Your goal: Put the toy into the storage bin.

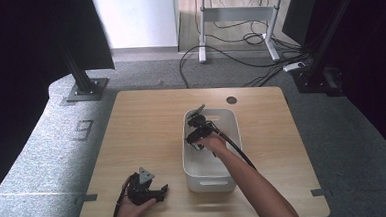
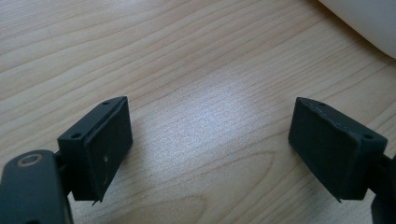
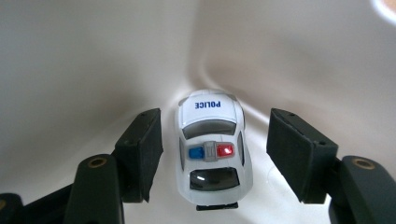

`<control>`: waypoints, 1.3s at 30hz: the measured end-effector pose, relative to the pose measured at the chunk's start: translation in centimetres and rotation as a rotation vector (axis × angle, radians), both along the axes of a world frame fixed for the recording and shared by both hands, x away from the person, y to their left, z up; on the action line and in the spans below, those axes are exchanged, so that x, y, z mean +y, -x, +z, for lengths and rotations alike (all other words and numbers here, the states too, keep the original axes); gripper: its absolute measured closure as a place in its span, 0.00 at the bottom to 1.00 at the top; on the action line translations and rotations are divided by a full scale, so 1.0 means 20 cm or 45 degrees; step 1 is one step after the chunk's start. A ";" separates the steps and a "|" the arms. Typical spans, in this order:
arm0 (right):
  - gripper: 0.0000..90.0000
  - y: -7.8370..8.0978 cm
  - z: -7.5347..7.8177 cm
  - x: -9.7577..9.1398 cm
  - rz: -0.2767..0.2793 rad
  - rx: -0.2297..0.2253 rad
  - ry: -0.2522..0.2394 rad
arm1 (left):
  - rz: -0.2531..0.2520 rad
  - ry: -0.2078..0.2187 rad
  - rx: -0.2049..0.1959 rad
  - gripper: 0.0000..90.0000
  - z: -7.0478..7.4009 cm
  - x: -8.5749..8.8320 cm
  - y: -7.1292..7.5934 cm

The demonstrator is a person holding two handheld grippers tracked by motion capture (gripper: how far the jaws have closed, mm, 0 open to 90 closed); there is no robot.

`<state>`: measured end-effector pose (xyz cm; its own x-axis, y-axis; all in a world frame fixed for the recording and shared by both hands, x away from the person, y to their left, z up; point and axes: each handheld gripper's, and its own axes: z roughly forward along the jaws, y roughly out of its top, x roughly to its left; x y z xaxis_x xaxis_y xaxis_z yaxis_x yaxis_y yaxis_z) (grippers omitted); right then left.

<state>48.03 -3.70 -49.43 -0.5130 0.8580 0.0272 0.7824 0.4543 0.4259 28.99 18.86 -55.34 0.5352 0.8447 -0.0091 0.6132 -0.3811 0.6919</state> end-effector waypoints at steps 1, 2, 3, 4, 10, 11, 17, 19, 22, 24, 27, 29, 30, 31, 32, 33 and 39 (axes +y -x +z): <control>0.39 0.00 0.00 0.00 0.000 0.000 0.000 | 0.000 0.000 0.000 0.15 0.00 0.00 0.00; 0.39 0.00 0.02 0.00 -0.005 -0.004 -0.009 | 0.000 -0.001 0.000 0.15 0.00 0.00 0.00; 0.39 0.00 0.02 0.00 -0.005 -0.004 -0.009 | 0.000 -0.001 0.000 0.15 0.00 0.00 0.00; 0.38 0.00 0.02 0.00 -0.008 -0.002 -0.012 | 0.000 0.001 -0.001 0.15 0.00 0.00 0.00; 0.36 0.01 0.05 -0.01 -0.014 -0.003 -0.019 | 0.005 0.002 0.000 0.15 0.00 -0.01 0.00; 0.36 0.01 0.06 -0.02 -0.016 -0.003 -0.025 | 0.004 -0.001 0.001 0.15 0.00 -0.01 0.00; 0.36 0.02 0.09 -0.05 -0.012 -0.015 -0.052 | 0.005 -0.004 0.003 0.15 0.00 -0.01 -0.01; 0.36 0.03 0.10 -0.06 -0.011 -0.019 -0.071 | 0.008 -0.003 0.004 0.15 0.00 -0.01 0.00; 0.36 0.06 0.12 -0.06 0.005 -0.031 -0.090 | 0.010 0.000 0.001 0.15 0.00 -0.01 0.00; 0.36 0.07 0.14 -0.07 0.012 -0.041 -0.109 | 0.009 0.000 0.001 0.15 0.00 -0.01 0.00; 0.36 0.10 0.17 -0.07 0.013 -0.059 -0.133 | 0.009 0.000 0.000 0.15 0.00 -0.01 0.00; 0.36 0.12 0.19 -0.07 0.022 -0.071 -0.141 | 0.008 -0.001 0.000 0.15 0.00 -0.01 0.00; 0.36 0.12 0.20 -0.07 0.027 -0.081 -0.145 | 0.007 -0.002 0.000 0.15 0.00 -0.01 0.00; 0.36 0.13 0.21 -0.07 0.030 -0.086 -0.154 | 0.006 -0.003 -0.001 0.15 0.00 -0.01 0.00; 0.36 0.14 0.22 -0.08 0.034 -0.091 -0.166 | 0.006 -0.001 0.001 0.15 0.00 -0.01 0.00; 0.36 0.14 0.23 -0.08 0.040 -0.099 -0.171 | 0.006 -0.001 0.001 0.15 0.00 -0.01 0.00; 0.36 0.18 0.27 -0.10 0.059 -0.135 -0.191 | 0.005 -0.002 0.002 0.15 0.00 -0.01 0.00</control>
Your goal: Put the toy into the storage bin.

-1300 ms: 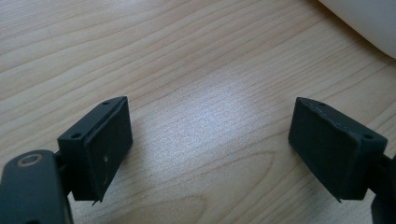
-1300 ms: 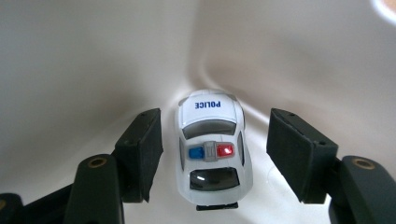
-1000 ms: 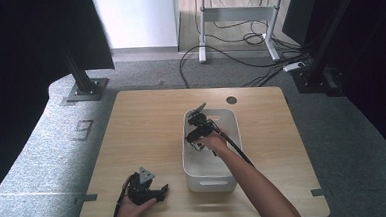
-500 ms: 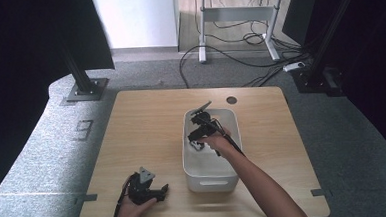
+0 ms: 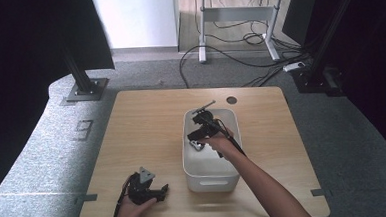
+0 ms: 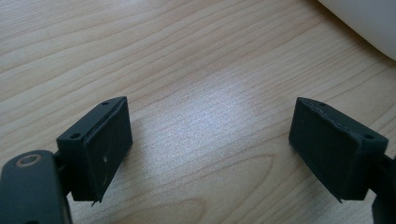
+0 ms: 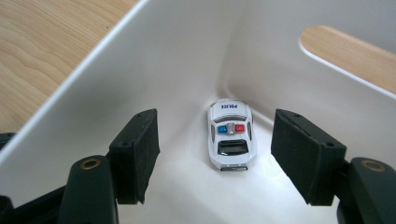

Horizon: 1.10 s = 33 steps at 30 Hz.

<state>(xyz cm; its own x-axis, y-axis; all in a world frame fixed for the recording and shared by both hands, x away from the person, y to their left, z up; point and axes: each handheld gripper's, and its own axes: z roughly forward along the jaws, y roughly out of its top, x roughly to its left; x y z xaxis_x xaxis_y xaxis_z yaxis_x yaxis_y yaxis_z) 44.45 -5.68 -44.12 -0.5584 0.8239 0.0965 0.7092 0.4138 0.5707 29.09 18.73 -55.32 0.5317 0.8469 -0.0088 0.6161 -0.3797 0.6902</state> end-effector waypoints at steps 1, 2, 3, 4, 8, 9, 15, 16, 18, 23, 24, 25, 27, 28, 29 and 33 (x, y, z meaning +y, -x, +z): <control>0.36 0.01 0.02 -0.01 0.003 -0.012 -0.010 | 0.000 -0.001 0.000 0.15 0.00 0.00 0.00; 0.36 0.02 0.02 -0.01 0.008 -0.021 -0.015 | 0.000 0.000 0.000 0.15 0.00 0.00 0.00; 0.36 0.03 0.03 -0.02 0.011 -0.028 -0.018 | 0.000 0.000 0.000 0.15 0.00 0.00 0.00; 0.36 0.04 0.04 -0.02 0.013 -0.032 -0.025 | 0.000 -0.001 0.000 0.15 0.00 0.00 0.00; 0.36 0.06 0.07 -0.05 0.023 -0.052 -0.045 | 0.000 0.000 0.000 0.15 0.00 0.00 0.00; 0.36 0.07 0.08 -0.05 0.027 -0.060 -0.041 | 0.000 -0.001 0.000 0.15 0.00 0.00 0.00; 0.36 0.12 0.14 -0.12 0.044 -0.110 -0.062 | -0.004 -0.002 0.002 0.14 0.00 0.00 0.00; 0.36 0.13 0.15 -0.13 0.045 -0.116 -0.072 | -0.003 -0.002 0.002 0.14 0.00 0.00 0.00; 0.36 0.14 0.17 -0.15 0.046 -0.129 -0.090 | -0.004 -0.002 0.001 0.14 0.00 0.00 0.00; 0.36 0.18 0.20 -0.22 0.059 -0.170 -0.111 | -0.006 -0.001 -0.001 0.14 0.00 0.00 0.00; 0.36 0.19 0.20 -0.23 0.060 -0.175 -0.119 | -0.006 -0.001 0.000 0.14 0.00 0.00 0.00; 0.36 0.19 0.20 -0.24 0.063 -0.183 -0.126 | -0.007 -0.001 0.000 0.14 0.00 0.00 0.00; 0.36 0.21 0.21 -0.27 0.070 -0.202 -0.133 | -0.008 -0.002 0.000 0.14 0.00 0.00 0.00; 0.36 0.22 0.21 -0.28 0.070 -0.219 -0.139 | -0.006 0.001 0.000 0.14 0.00 0.00 0.00; 0.37 0.23 0.22 -0.30 0.068 -0.233 -0.140 | -0.007 0.001 0.001 0.14 0.00 0.00 0.00; 0.37 0.25 0.24 -0.35 0.069 -0.272 -0.171 | -0.007 0.001 0.000 0.14 0.00 0.00 0.00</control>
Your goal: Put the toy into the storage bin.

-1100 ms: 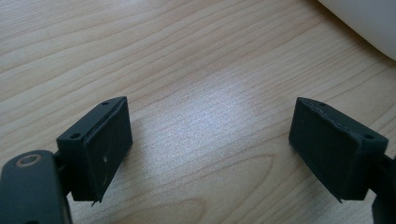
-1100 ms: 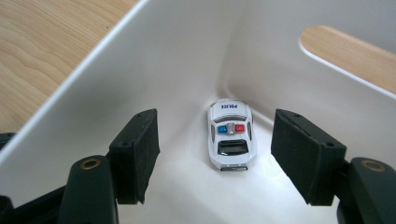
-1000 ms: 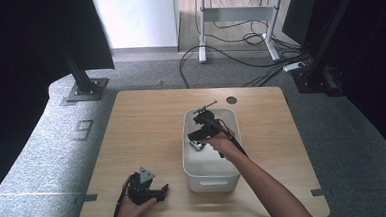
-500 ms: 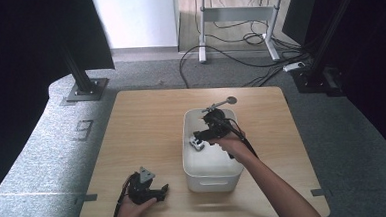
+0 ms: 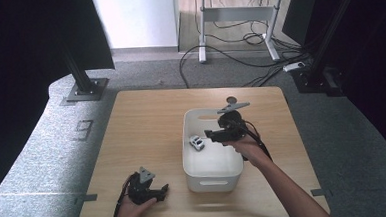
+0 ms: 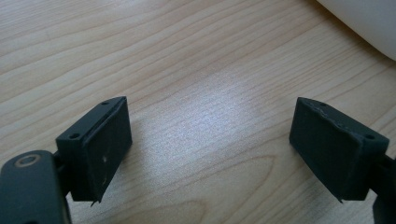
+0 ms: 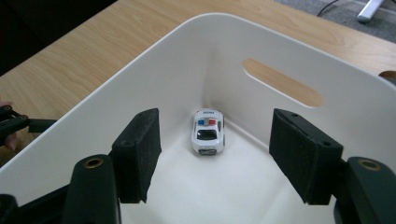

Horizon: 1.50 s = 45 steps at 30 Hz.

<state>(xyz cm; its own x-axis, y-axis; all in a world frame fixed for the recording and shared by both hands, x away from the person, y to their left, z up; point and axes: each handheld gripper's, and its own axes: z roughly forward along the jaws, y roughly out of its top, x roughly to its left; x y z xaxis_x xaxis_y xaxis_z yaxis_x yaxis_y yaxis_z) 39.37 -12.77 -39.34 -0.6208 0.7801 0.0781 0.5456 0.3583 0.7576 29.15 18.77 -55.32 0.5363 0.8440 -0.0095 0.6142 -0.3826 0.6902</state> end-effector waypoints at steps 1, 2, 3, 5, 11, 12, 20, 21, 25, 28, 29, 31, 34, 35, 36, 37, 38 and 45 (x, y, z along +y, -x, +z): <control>0.37 0.01 0.01 -0.02 0.004 -0.010 -0.008 | 0.000 0.000 0.000 0.14 0.00 0.00 0.00; 0.37 0.02 0.01 -0.03 0.008 -0.022 -0.013 | 0.000 0.001 0.000 0.14 0.00 0.00 0.00; 0.37 0.03 0.02 -0.05 0.012 -0.035 -0.018 | -0.001 0.000 0.000 0.14 0.00 0.00 0.00; 0.37 0.04 0.02 -0.06 0.015 -0.044 -0.025 | -0.001 0.001 0.000 0.14 0.00 0.00 0.00; 0.37 0.10 0.02 -0.18 0.006 -0.100 -0.064 | 0.000 0.001 0.001 0.14 0.00 0.00 0.00; 0.37 0.11 0.02 -0.19 0.003 -0.109 -0.070 | 0.000 0.002 0.003 0.14 0.00 0.00 0.00; 0.37 0.15 0.00 -0.34 -0.025 -0.154 -0.124 | 0.000 0.000 0.001 0.14 0.00 0.00 0.00; 0.37 0.15 0.00 -0.34 -0.025 -0.154 -0.124 | 0.000 0.000 0.001 0.14 0.00 0.00 0.00; 0.37 0.19 -0.04 -0.41 -0.043 -0.179 -0.166 | -0.001 -0.001 0.001 0.14 0.00 0.00 0.00; 0.37 0.21 -0.06 -0.46 -0.061 -0.183 -0.175 | 0.000 -0.001 0.000 0.14 0.00 0.00 0.00; 0.37 0.21 -0.07 -0.48 -0.070 -0.188 -0.178 | 0.000 0.000 0.000 0.14 0.00 0.00 0.00; 0.37 0.23 -0.10 -0.52 -0.099 -0.204 -0.194 | 0.000 -0.001 0.001 0.14 0.00 0.00 0.00; 0.37 0.25 -0.15 -0.58 -0.139 -0.207 -0.227 | 0.001 0.000 -0.001 0.14 0.00 0.00 0.00; 0.37 0.26 -0.16 -0.60 -0.145 -0.204 -0.234 | 0.001 0.000 -0.001 0.14 0.00 0.00 0.00; 0.37 0.26 -0.17 -0.61 -0.154 -0.198 -0.242 | 0.003 0.001 0.000 0.14 0.00 0.00 0.00; 0.36 0.26 -0.18 -0.63 -0.163 -0.195 -0.247 | 0.003 0.001 0.000 0.14 0.00 0.00 0.00; 0.36 0.27 -0.19 -0.65 -0.172 -0.192 -0.250 | 0.005 0.001 0.000 0.14 0.00 0.00 0.00; 0.36 0.29 -0.26 -0.70 -0.191 -0.192 -0.215 | 0.004 -0.001 0.001 0.14 0.00 0.00 0.00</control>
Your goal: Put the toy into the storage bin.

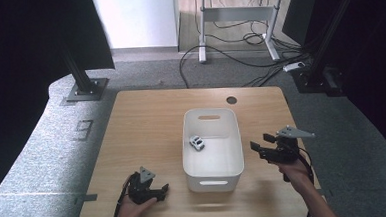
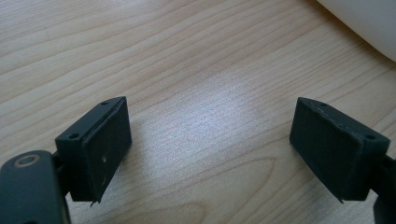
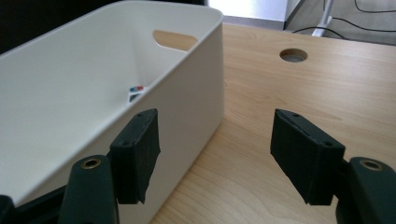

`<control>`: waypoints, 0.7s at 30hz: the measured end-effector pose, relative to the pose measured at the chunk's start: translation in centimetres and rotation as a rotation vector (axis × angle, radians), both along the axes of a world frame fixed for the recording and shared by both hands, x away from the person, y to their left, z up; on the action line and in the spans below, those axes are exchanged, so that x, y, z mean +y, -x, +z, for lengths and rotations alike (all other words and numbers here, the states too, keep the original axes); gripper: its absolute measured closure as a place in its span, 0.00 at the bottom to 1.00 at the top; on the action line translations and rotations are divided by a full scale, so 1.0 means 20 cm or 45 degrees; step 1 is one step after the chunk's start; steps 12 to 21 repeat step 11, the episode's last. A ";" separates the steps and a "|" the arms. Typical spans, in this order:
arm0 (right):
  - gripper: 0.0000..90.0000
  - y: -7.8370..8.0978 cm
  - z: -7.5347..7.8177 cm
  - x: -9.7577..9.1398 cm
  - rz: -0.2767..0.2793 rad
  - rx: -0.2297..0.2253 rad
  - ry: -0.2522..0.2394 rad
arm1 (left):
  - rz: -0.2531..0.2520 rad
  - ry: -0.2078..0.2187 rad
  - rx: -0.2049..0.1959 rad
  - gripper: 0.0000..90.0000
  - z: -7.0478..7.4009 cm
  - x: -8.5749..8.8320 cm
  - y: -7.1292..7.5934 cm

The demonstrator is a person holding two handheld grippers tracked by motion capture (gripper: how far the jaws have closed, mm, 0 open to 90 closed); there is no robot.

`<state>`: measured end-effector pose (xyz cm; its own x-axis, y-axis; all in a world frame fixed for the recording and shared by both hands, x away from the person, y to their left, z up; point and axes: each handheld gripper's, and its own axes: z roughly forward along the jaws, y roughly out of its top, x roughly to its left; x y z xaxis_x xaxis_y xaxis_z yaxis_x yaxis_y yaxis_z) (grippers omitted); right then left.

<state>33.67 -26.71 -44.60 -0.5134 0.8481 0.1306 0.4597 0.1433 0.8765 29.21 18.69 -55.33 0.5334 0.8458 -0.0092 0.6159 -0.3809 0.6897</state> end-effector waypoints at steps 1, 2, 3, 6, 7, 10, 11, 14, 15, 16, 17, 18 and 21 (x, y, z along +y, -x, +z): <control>0.36 0.00 -0.01 0.00 -0.001 0.002 0.009 | -0.001 0.000 0.000 0.14 0.00 0.00 0.00; 0.36 0.00 -0.02 0.00 -0.003 0.002 0.016 | -0.001 -0.001 0.000 0.14 0.00 0.00 0.00; 0.36 0.00 -0.03 0.00 -0.004 0.006 0.023 | 0.000 -0.001 0.000 0.14 0.00 0.00 0.00; 0.35 0.00 -0.04 0.00 -0.007 0.012 0.038 | 0.000 0.000 0.000 0.14 0.00 0.00 0.00; 0.35 0.00 -0.05 -0.01 -0.009 0.014 0.037 | 0.000 0.000 0.000 0.14 0.00 0.00 0.00; 0.35 0.00 -0.05 -0.01 -0.015 0.008 0.031 | 0.000 0.000 0.000 0.14 0.00 0.00 0.00; 0.35 0.00 -0.04 -0.02 -0.016 0.007 0.031 | 0.000 0.000 0.000 0.14 0.00 0.00 0.00; 0.35 0.00 -0.04 -0.02 -0.016 0.007 0.031 | 0.000 0.000 0.000 0.14 0.00 0.00 0.00; 0.35 0.00 -0.04 -0.02 -0.016 0.007 0.031 | 0.000 0.000 0.000 0.14 0.00 0.00 0.00; 0.35 0.00 -0.04 -0.02 -0.016 0.007 0.031 | 0.000 0.000 0.000 0.14 0.00 0.00 0.00; 0.35 0.00 -0.04 -0.02 -0.016 0.007 0.031 | 0.000 0.000 0.000 0.14 0.00 0.00 0.00; 0.35 0.00 -0.04 -0.02 -0.016 0.007 0.031 | 0.000 0.000 0.000 0.14 0.00 0.00 0.00; 0.35 0.00 -0.04 -0.02 -0.016 0.007 0.031 | 0.000 0.000 0.000 0.14 0.00 0.00 0.00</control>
